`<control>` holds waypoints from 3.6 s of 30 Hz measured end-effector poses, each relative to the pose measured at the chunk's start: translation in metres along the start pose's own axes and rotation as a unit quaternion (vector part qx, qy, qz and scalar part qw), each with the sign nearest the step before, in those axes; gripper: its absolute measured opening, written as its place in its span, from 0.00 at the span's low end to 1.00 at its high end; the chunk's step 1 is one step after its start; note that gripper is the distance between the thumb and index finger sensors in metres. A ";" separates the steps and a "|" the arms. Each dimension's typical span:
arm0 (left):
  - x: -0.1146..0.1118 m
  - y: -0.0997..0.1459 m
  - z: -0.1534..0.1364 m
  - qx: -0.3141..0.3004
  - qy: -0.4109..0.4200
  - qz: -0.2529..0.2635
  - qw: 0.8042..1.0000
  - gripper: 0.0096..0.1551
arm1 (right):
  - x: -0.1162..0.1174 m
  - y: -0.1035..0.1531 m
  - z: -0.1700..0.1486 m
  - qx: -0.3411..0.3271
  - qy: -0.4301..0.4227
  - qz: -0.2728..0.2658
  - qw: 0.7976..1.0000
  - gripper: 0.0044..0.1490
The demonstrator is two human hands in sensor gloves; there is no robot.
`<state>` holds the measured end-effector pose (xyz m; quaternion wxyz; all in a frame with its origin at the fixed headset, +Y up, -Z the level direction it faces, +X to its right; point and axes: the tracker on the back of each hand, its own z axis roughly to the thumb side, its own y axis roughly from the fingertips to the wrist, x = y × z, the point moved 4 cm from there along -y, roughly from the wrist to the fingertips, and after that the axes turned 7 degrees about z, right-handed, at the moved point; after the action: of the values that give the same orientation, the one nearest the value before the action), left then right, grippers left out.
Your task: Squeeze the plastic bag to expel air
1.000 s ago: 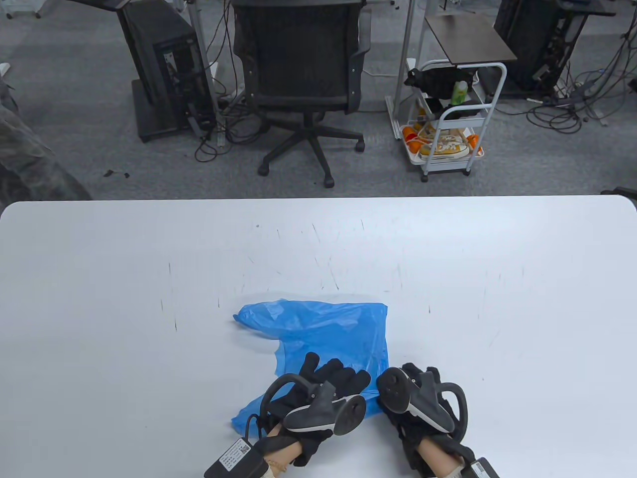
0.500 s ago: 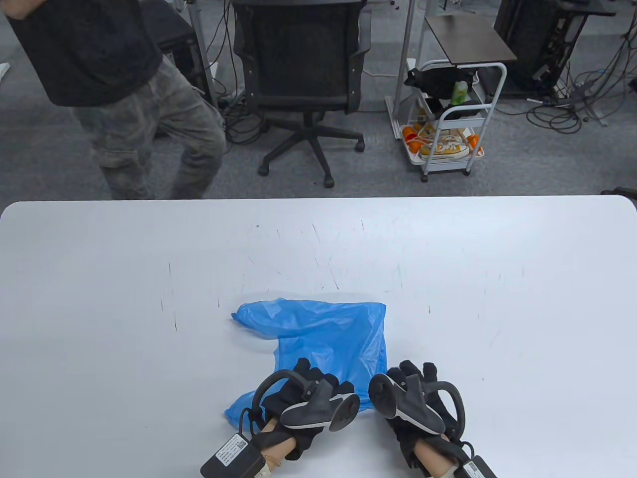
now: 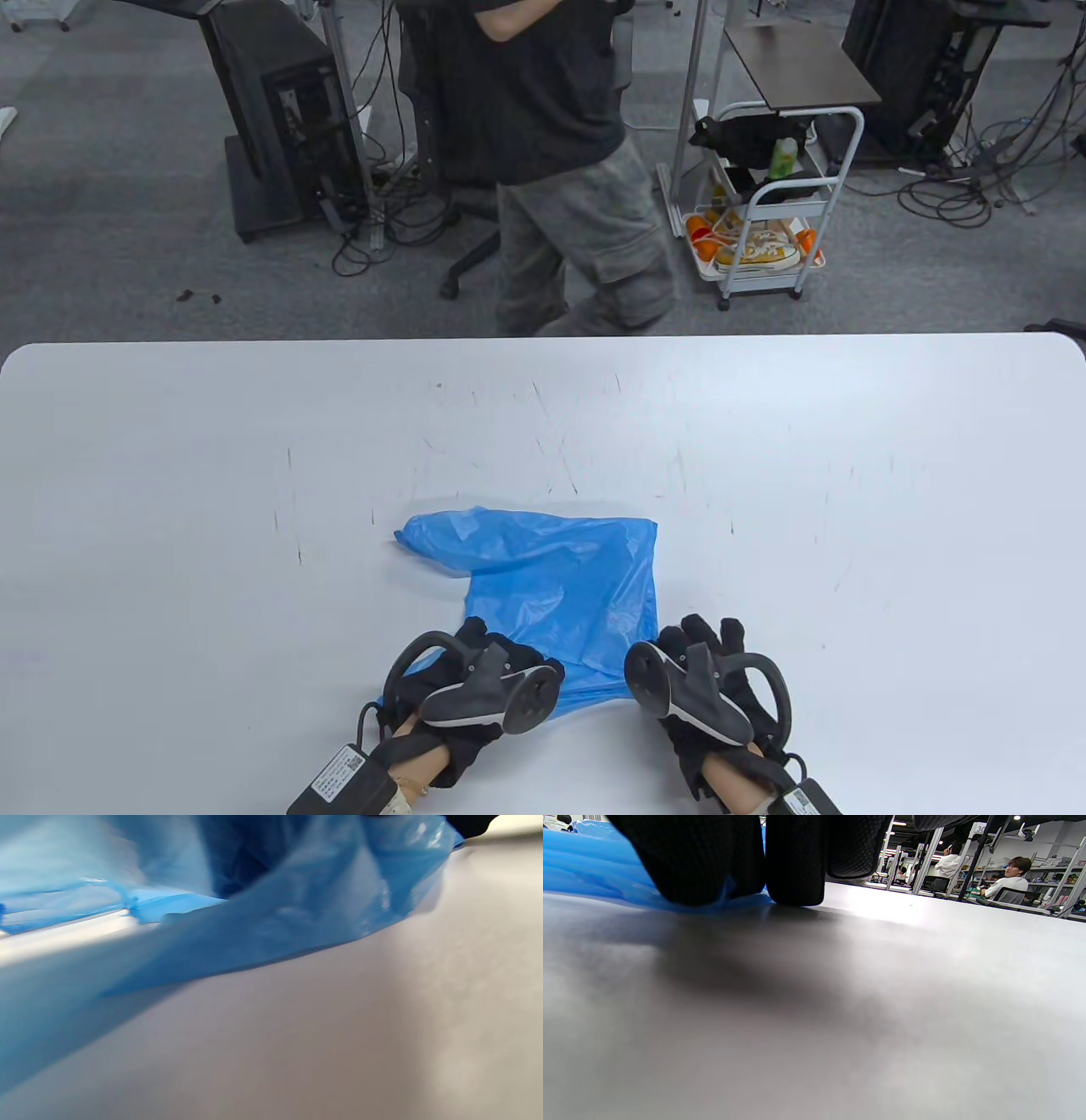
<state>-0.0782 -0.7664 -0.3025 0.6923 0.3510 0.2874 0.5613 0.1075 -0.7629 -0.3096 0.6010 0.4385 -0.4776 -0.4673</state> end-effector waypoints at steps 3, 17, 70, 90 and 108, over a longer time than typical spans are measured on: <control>-0.004 0.009 -0.012 0.012 -0.013 -0.005 1.000 0.29 | 0.000 0.000 0.000 0.005 0.005 -0.002 1.000 0.29; -0.024 0.055 -0.078 0.119 0.001 0.001 0.993 0.27 | -0.001 0.002 -0.003 0.024 0.012 -0.006 1.000 0.29; -0.023 -0.043 0.032 -0.016 0.126 -0.102 0.987 0.38 | 0.012 0.001 0.004 -0.058 -0.128 0.102 0.985 0.36; -0.038 0.013 -0.050 0.059 0.127 -0.091 0.986 0.32 | 0.012 -0.001 0.002 -0.048 -0.128 0.111 0.984 0.34; -0.043 0.031 -0.072 0.103 0.149 -0.068 0.981 0.31 | -0.014 -0.026 -0.009 -0.008 -0.174 0.096 0.980 0.41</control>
<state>-0.1616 -0.7926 -0.3199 0.6384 0.3124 0.4672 0.5259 0.1106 -0.7529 -0.3391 0.5540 0.2977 -0.6115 -0.4800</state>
